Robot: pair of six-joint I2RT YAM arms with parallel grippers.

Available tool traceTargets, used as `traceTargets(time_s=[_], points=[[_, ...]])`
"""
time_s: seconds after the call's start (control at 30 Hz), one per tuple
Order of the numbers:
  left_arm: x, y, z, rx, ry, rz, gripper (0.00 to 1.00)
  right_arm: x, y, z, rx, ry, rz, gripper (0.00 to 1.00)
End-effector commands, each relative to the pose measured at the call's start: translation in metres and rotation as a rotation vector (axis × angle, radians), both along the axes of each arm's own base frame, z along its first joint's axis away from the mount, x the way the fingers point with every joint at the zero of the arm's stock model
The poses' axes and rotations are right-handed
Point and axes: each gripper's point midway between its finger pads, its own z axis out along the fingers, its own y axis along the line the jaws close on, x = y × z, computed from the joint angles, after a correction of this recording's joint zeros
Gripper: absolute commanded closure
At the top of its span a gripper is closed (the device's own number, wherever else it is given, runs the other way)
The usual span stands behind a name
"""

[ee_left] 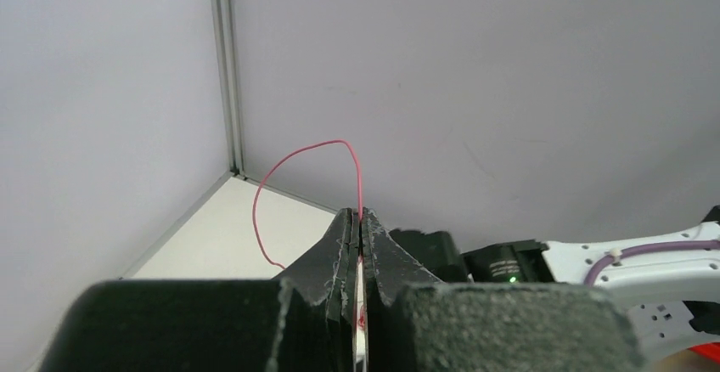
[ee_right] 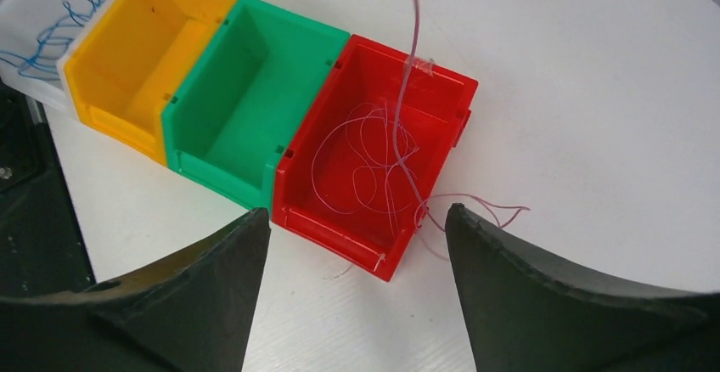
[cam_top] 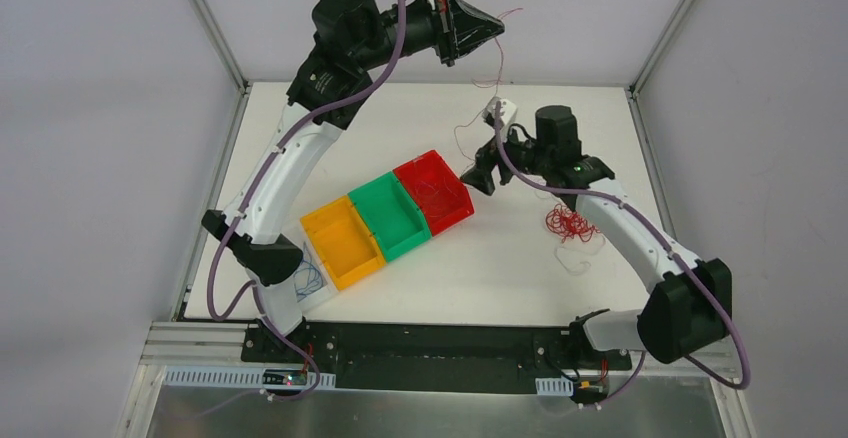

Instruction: Untangle the cables

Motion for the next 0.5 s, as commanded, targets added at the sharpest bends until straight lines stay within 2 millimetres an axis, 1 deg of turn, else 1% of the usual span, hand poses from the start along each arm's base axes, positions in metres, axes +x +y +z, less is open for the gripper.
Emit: traceTargets(time_s=[0.0, 0.07, 0.13, 0.2, 0.23, 0.27, 0.37, 0.43, 0.47], points=[[-0.028, 0.023, 0.039, -0.049, -0.120, -0.009, 1.00, 0.026, 0.014, -0.002, -0.051, -0.148, 0.046, 0.29], [-0.025, 0.025, 0.039, -0.049, -0.115, 0.001, 1.00, 0.031, 0.014, -0.010, -0.097, -0.184, 0.061, 0.52], [-0.017, 0.031, 0.039, -0.065, -0.077, 0.035, 1.00, 0.034, 0.013, -0.010, -0.112, -0.212, 0.051, 0.72], [-0.006, 0.038, 0.039, -0.085, -0.030, 0.059, 1.00, 0.030, 0.014, -0.011, -0.117, -0.196, 0.061, 0.90], [0.001, 0.042, 0.038, -0.092, -0.010, 0.074, 1.00, 0.029, 0.014, -0.010, -0.117, -0.191, 0.061, 0.97], [0.006, 0.046, 0.036, -0.097, 0.008, 0.085, 1.00, 0.028, 0.015, -0.009, -0.113, -0.186, 0.062, 1.00], [0.023, 0.056, 0.029, -0.112, 0.065, 0.112, 1.00, 0.025, 0.018, 0.000, -0.088, -0.175, 0.061, 1.00], [0.030, 0.062, 0.025, -0.121, 0.093, 0.120, 1.00, 0.024, 0.020, 0.004, -0.074, -0.170, 0.058, 1.00], [0.031, 0.062, 0.025, -0.124, 0.097, 0.117, 1.00, 0.024, 0.022, 0.005, -0.070, -0.169, 0.058, 0.92]])
